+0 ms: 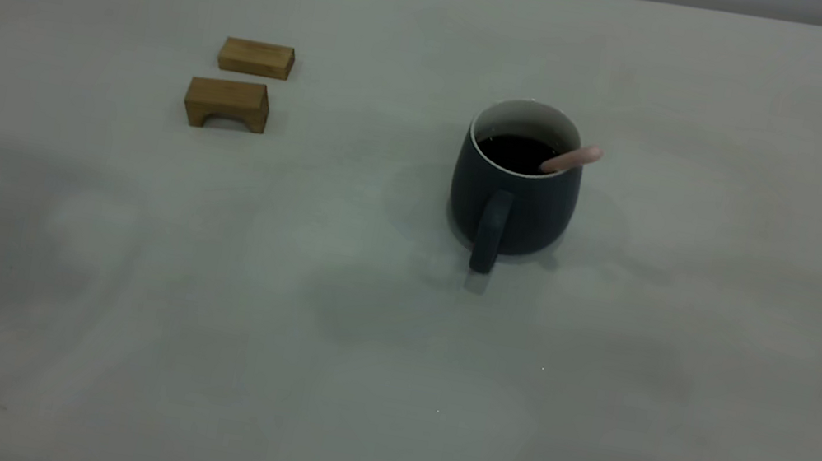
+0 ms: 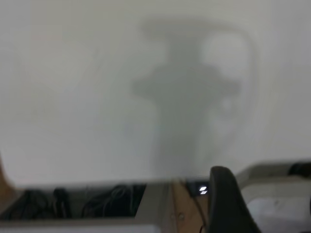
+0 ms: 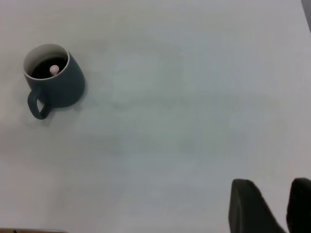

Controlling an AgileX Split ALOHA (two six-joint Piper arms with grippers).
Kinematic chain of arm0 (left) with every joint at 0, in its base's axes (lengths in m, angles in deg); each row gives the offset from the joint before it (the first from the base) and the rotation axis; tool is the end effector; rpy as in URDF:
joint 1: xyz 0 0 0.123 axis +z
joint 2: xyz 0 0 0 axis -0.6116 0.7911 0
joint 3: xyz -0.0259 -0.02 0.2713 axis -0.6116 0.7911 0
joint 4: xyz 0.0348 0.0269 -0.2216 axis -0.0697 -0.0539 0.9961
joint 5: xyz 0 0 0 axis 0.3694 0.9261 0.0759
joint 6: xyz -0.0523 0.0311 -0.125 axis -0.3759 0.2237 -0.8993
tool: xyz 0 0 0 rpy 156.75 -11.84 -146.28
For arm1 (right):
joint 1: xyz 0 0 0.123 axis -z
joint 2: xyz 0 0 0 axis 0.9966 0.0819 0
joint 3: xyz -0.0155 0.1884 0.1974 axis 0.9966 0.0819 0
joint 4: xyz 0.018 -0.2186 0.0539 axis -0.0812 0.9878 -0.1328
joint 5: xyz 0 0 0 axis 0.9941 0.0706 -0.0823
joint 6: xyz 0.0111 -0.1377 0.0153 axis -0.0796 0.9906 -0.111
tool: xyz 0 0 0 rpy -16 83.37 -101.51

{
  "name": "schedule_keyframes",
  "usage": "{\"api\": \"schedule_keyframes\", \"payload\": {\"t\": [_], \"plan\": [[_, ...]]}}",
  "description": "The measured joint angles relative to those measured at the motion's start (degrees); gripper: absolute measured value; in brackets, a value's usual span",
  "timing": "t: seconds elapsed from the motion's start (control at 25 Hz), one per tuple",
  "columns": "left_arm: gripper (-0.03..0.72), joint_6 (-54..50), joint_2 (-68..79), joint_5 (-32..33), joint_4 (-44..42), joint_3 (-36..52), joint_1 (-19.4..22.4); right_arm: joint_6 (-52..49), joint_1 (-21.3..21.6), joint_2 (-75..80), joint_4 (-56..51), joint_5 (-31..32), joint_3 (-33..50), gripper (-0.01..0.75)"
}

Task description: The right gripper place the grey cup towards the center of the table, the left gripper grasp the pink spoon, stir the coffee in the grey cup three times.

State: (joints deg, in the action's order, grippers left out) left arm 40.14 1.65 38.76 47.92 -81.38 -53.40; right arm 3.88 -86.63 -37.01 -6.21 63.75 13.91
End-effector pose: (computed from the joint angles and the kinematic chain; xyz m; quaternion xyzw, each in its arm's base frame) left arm 0.2417 -0.0411 0.2692 0.0573 0.9814 0.0586 0.1734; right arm 0.0255 0.0038 0.2241 -0.0183 0.8838 0.0141 0.4672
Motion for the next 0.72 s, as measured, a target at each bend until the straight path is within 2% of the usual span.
{"api": "schedule_keyframes", "payload": {"t": [0.12, 0.32, 0.56, 0.72], "plan": [[0.479, -0.5, -13.5, 0.0, -0.1, 12.0, 0.3, 0.0, 0.0, 0.0, 0.0, 0.0, 0.0, 0.237], [0.479, 0.2, -37.1, -0.1, 3.3, 25.3, 5.8, 0.0, 0.0, 0.0, 0.0, 0.0, 0.0, 0.237], [0.479, 2.5, -62.0, -0.3, 4.9, 31.9, 9.7, 0.0, 0.0, 0.0, 0.0, 0.0, 0.0, 0.237], [0.479, 2.6, -71.0, -0.4, 5.5, 34.2, 11.6, 0.0, 0.0, 0.0, 0.0, 0.0, 0.0, 0.237]]}}
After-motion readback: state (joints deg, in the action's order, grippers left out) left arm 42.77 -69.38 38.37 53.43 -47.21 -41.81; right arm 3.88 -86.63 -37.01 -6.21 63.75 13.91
